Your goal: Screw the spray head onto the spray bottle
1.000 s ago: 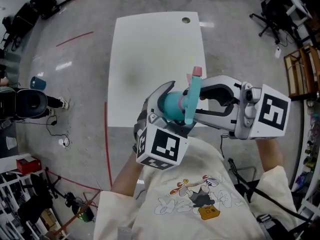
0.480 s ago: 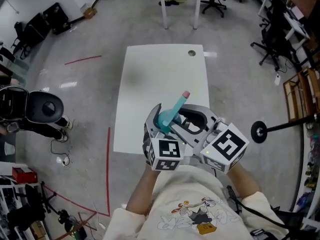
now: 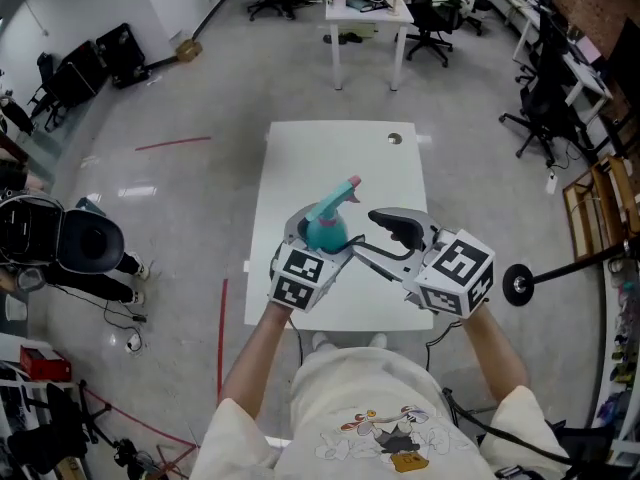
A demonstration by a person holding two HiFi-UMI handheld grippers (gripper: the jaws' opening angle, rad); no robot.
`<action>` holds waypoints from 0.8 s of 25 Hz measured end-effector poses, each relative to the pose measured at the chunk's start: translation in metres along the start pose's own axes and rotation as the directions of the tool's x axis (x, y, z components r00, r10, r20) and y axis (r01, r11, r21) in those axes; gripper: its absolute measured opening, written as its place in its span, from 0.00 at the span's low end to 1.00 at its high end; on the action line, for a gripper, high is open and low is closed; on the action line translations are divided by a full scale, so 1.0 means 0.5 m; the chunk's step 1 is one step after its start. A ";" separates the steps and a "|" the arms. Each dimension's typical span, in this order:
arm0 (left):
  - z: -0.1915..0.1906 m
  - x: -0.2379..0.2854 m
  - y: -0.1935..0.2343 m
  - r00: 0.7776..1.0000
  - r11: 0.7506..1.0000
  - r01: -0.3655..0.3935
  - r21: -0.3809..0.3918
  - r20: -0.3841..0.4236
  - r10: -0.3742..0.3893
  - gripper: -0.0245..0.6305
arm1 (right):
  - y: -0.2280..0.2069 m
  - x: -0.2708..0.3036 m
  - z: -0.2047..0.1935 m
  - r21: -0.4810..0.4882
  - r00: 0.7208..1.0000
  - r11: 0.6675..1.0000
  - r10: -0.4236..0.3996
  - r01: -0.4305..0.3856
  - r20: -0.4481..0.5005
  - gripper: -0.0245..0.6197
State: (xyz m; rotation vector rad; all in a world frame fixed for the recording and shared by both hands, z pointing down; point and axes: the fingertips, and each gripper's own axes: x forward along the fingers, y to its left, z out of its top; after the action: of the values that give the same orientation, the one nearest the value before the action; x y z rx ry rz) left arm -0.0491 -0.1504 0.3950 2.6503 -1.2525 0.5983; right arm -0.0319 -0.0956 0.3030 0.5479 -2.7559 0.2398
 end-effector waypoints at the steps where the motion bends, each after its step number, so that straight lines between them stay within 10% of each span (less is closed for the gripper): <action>1: 0.007 -0.010 0.004 0.999 0.999 0.047 0.014 0.005 -0.047 0.70 | -0.003 -0.008 -0.002 -0.057 0.999 0.998 0.024 -0.026 -0.035 0.37; 8: 0.015 -0.111 -0.057 0.922 0.920 0.387 0.063 -0.003 -0.387 0.70 | 0.006 -0.018 0.058 -0.151 0.972 0.960 0.236 -0.235 -0.011 0.45; 16: 0.030 -0.184 -0.142 0.795 0.776 0.607 0.170 -0.112 -0.597 0.70 | 0.153 0.032 0.122 -0.190 0.780 0.766 0.626 -0.614 0.007 0.46; 20: 0.023 -0.189 -0.153 0.774 0.748 0.633 0.198 -0.155 -0.614 0.70 | 0.185 0.044 0.112 -0.201 0.729 0.708 0.683 -0.677 -0.046 0.45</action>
State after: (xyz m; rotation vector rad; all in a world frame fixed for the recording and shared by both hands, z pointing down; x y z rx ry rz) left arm -0.0412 -0.0382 0.3480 2.9457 -0.2080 0.7526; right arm -0.1033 -0.0311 0.2490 -0.5633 -2.8417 0.1011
